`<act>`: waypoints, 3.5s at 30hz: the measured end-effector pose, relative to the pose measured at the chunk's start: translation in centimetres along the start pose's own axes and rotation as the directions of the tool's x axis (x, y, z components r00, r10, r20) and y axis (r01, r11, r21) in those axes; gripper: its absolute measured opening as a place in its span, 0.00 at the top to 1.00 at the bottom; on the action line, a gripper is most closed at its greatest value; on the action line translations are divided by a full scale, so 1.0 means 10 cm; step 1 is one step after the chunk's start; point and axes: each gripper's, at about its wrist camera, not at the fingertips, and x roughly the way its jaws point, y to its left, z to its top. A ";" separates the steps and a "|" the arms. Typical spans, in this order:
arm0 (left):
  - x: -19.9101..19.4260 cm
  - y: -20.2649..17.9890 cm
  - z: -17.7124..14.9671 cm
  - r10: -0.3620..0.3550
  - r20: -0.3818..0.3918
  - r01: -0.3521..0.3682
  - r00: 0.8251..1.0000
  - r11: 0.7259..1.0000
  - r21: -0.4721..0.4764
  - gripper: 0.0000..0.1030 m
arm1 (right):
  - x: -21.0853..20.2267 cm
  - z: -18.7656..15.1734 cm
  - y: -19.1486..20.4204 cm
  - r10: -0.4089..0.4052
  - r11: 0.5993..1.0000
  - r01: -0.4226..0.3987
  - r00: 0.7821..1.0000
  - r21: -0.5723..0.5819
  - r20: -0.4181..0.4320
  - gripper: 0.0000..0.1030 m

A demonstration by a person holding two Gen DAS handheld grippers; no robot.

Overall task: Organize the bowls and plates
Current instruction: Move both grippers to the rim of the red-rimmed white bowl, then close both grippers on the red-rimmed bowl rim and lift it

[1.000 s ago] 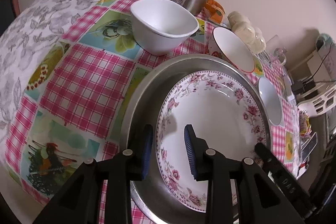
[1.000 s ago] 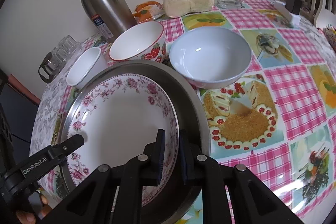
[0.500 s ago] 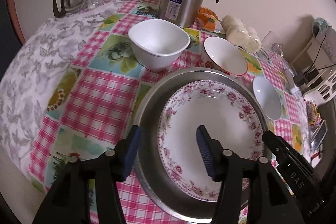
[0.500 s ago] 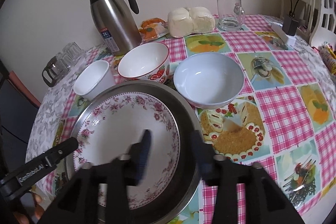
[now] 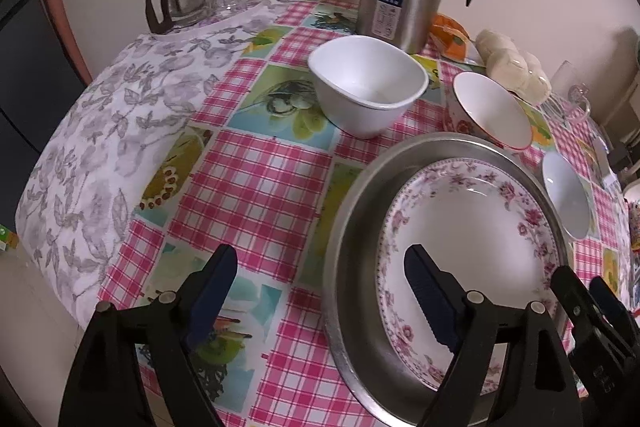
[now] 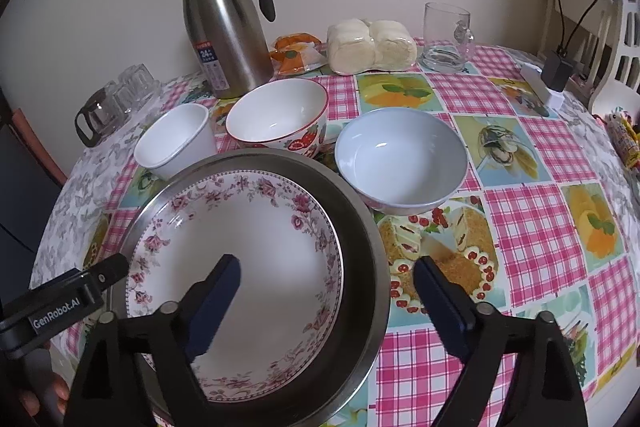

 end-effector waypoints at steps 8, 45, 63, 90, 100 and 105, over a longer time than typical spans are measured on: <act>-0.01 0.04 0.01 0.009 0.030 -0.009 1.000 1.000 -0.020 0.07 | -0.02 0.01 0.03 -0.006 1.000 0.007 1.000 -0.013 0.023 0.00; -0.01 0.06 0.54 -0.291 0.195 0.299 0.937 0.954 -0.015 0.06 | -0.08 0.37 0.10 0.037 0.999 -0.032 0.994 -0.044 0.102 0.00; 0.02 -0.54 1.13 -0.284 0.095 0.247 0.954 0.926 0.286 0.05 | 0.03 1.23 0.11 0.022 0.996 -0.019 0.999 -0.092 0.033 0.00; 0.81 -1.14 1.38 -0.281 -0.221 0.331 0.934 0.913 0.239 0.60 | 1.09 1.45 -0.06 0.048 0.998 -0.055 0.980 -0.031 -0.191 0.56; 1.15 -1.29 1.31 -0.253 -0.290 0.325 0.923 0.916 0.236 0.71 | 1.44 1.40 -0.01 0.046 0.997 -0.061 0.962 -0.048 -0.269 0.73; 1.31 -1.29 1.29 -0.242 -0.322 0.322 0.915 0.920 0.224 0.77 | 1.58 1.41 0.02 0.044 0.996 -0.065 0.952 -0.058 -0.303 0.74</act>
